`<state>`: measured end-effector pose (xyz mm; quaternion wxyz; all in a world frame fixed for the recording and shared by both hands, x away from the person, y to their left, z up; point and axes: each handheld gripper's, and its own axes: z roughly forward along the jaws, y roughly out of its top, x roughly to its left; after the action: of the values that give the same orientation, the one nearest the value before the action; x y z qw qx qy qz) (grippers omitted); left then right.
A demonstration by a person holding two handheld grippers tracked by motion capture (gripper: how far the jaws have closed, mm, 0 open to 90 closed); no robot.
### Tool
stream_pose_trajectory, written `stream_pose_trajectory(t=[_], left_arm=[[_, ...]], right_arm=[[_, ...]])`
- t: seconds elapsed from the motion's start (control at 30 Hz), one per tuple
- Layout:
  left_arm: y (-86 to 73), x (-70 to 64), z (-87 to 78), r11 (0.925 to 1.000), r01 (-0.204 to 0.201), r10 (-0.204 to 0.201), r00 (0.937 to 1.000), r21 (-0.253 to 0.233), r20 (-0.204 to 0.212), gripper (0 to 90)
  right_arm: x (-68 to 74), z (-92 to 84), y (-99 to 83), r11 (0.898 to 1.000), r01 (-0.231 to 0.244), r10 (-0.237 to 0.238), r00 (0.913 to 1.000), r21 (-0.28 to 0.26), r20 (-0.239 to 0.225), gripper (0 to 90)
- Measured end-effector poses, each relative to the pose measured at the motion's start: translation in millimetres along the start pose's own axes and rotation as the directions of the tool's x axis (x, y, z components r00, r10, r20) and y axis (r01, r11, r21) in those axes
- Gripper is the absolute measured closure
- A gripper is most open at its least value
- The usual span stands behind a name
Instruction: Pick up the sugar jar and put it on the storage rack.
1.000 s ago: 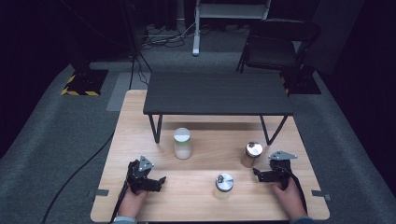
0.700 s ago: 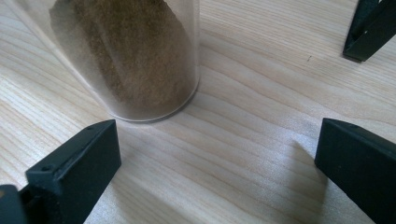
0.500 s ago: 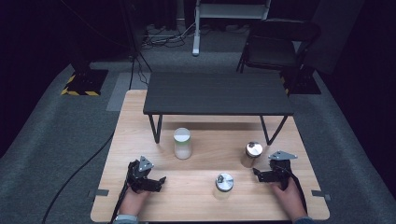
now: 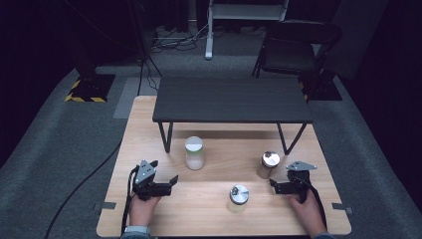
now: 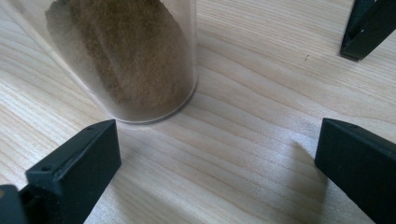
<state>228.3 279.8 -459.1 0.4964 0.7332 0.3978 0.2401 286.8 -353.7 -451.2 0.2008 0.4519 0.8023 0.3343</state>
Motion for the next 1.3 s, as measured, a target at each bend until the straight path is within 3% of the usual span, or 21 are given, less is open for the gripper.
stream_pose_trajectory(t=[0.03,0.07,0.1,0.13,0.2,0.23,0.37,0.87,1.03,1.2,1.3], left_arm=[[0.0,0.0,0.0,1.0,0.0,0.0,1.0,0.0,0.0,4.9],[-1.3,-1.8,-2.1,0.999,-0.007,0.007,1.0,-0.044,-0.004,4.9],[-1.3,-1.8,-2.1,0.999,-0.007,0.007,1.0,-0.044,-0.004,5.0],[-4.4,-3.9,-5.2,0.995,-0.014,0.013,0.9999,-0.099,-0.006,5.1],[-5.6,-4.8,-6.7,0.9919,-0.021,0.02,0.9998,-0.125,-0.007,5.1],[-7.5,-5.7,-8.6,0.985,-0.029,0.028,0.9996,-0.17,-0.006,5.1],[-9.4,-4.6,-6.4,0.9776,-0.028,0.03,0.9995,-0.208,0.005,5.1],[-3.7,-5.0,6.0,0.9816,-0.047,0.052,0.9983,-0.185,0.025,4.9],[-2.9,-2.8,17.9,0.9849,-0.035,0.041,0.9986,-0.169,0.032,5.1],[-3.9,4.2,31.8,0.9838,0.019,-0.01,0.9986,-0.178,0.053,5.1],[-0.2,5.3,42.8,0.9851,0.013,-0.003,0.9982,-0.171,0.06,5.1]], right_arm=[[0.0,0.0,0.0,1.0,0.0,0.0,1.0,0.0,0.0,0.0],[0.7,0.2,0.2,1.0,-0.003,0.003,1.0,0.0,0.003,0.0],[0.8,0.2,0.3,1.0,-0.004,0.004,1.0,0.0,0.004,0.0],[0.8,0.2,0.2,1.0,-0.004,0.004,1.0,0.0,0.004,0.0],[0.8,0.2,0.2,1.0,-0.004,0.004,1.0,0.0,0.004,0.1],[0.9,0.1,0.1,1.0,-0.004,0.004,1.0,0.0,0.004,0.0],[1.2,-0.3,-0.3,1.0,-0.006,0.006,1.0,0.0,0.005,0.0],[1.4,-0.3,-0.3,1.0,-0.006,0.006,1.0,0.0,0.006,0.0],[1.3,-0.3,-0.3,1.0,-0.007,0.007,1.0,0.0,0.006,0.0],[1.4,-0.3,-0.3,1.0,-0.006,0.006,1.0,0.0,0.006,0.0],[1.4,-0.3,-0.3,1.0,-0.007,0.007,1.0,0.0,0.006,0.1]])
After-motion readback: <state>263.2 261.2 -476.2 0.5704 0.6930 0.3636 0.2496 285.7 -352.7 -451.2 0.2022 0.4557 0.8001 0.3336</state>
